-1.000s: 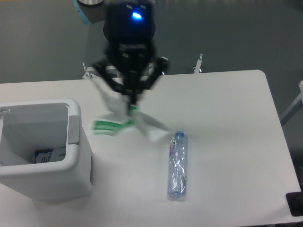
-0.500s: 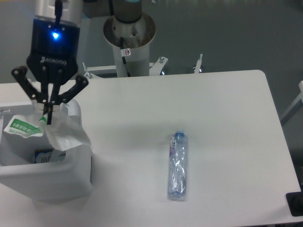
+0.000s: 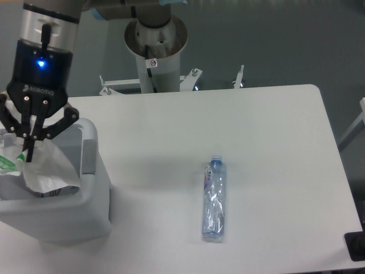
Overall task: Place the trash in the trash can
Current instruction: 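Lower the bag into the bin and open the gripper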
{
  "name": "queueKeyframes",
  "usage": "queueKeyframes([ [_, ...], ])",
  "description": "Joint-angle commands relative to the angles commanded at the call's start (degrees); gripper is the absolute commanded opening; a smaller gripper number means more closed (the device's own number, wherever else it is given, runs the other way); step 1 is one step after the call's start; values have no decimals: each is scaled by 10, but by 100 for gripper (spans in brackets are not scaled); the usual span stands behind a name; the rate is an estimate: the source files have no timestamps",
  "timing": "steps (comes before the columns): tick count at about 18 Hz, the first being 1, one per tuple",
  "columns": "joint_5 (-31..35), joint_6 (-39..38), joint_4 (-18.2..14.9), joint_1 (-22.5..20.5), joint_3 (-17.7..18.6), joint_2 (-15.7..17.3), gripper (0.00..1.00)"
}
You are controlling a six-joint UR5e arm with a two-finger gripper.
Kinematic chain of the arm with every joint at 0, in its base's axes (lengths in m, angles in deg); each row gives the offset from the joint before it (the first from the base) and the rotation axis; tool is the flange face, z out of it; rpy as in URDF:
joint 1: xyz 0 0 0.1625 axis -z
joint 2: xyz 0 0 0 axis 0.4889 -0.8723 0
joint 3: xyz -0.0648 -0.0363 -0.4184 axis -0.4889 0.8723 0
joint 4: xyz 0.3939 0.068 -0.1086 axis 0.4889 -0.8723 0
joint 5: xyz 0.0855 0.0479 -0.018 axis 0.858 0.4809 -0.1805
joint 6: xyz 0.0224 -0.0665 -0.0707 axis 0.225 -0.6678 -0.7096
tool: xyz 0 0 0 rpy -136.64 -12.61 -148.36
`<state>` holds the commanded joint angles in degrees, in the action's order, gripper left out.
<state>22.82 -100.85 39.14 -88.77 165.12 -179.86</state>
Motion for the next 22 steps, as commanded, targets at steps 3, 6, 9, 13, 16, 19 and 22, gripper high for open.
queueKeyframes([
  [3,-1,-5,-1,7,15,-3,0],
  [6,0,-18,-1,12,31,-2,0],
  [9,3,-22,-2,12,41,-5,1],
  [13,10,-20,-4,9,70,-4,5],
  [16,27,-17,-4,6,79,-3,30],
  [19,50,-2,-4,1,72,-2,100],
  [22,57,3,-4,-12,58,3,100],
])
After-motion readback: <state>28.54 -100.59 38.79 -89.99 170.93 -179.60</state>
